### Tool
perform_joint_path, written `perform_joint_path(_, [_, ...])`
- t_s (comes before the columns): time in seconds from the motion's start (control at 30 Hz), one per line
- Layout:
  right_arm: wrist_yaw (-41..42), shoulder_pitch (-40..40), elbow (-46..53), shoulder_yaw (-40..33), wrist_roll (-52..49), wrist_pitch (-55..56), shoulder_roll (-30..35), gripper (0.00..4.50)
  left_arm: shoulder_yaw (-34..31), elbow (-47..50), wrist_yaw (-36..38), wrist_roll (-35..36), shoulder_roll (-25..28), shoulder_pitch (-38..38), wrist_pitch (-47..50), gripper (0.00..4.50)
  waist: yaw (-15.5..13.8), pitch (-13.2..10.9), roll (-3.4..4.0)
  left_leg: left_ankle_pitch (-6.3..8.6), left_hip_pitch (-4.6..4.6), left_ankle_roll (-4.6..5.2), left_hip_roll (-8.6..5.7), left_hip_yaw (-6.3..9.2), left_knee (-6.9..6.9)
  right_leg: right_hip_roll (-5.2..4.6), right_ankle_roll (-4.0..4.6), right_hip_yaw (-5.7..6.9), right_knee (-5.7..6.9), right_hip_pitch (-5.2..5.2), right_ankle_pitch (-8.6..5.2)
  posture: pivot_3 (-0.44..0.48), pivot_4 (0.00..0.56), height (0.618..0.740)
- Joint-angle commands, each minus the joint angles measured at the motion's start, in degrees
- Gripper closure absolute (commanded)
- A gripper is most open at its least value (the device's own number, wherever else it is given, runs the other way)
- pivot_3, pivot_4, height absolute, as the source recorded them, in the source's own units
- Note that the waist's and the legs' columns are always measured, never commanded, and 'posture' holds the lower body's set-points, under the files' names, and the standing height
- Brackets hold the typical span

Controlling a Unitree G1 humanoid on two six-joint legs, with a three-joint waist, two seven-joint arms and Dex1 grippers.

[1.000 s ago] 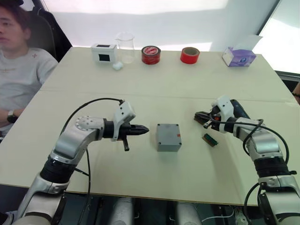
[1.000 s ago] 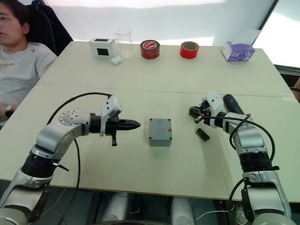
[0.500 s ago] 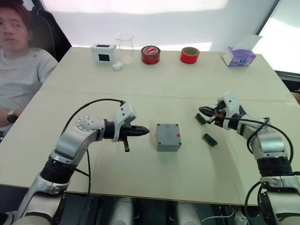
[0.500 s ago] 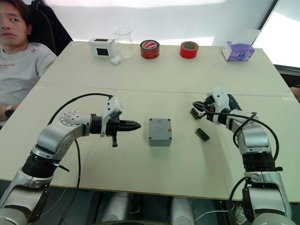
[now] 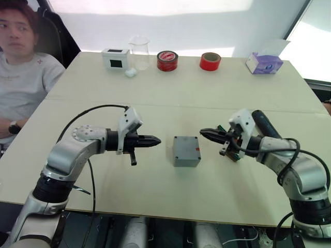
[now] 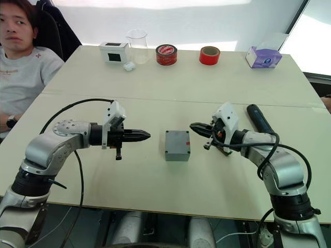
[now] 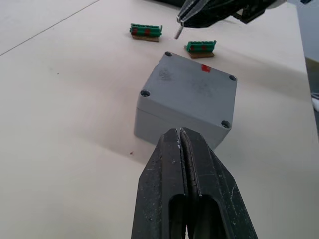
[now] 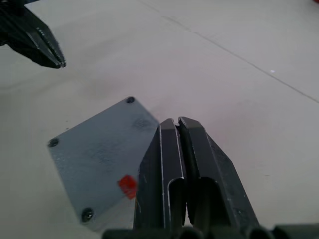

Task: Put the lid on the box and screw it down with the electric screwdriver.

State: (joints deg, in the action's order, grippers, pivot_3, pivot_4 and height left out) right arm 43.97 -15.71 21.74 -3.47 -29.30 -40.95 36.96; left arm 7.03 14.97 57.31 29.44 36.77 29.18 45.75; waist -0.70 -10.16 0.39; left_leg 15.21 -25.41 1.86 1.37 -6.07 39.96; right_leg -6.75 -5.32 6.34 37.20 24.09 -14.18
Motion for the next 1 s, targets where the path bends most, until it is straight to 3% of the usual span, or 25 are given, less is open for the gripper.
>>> perform_joint_path(0.03, [-1.29,-0.75,1.45,-0.32,-0.96,0.0,-1.21,4.48,-0.42,1.59,-0.39,0.96,-0.51,0.78,-0.26,4.5,-0.01,0.0,0.0,0.0,0.0,0.0,0.01,0.0,0.0,0.01,0.0,0.0,0.01,0.01,0.0,0.0,0.15,0.715])
perform_joint_path(0.57, [-1.46,-2.3,-3.27,2.6,2.12,2.16,-1.56,4.48,0.45,1.53,-1.07,-0.07,-0.7,-0.02,-0.92,4.5,0.0,0.0,0.0,-0.01,0.0,-0.01,0.01,0.0,-0.01,0.04,0.0,0.0,0.02,0.01,0.0,0.0,0.15,0.715])
perform_joint_path(1.0, [-2.35,-1.24,-0.55,-0.55,-2.32,-0.85,-1.91,4.48,1.55,0.32,-0.77,-0.97,-1.03,0.49,-2.02,4.5,0.01,0.0,0.0,-0.01,-0.01,-0.01,0.01,0.0,-0.01,0.03,0.0,0.0,0.01,0.01,0.0,0.0,0.15,0.715])
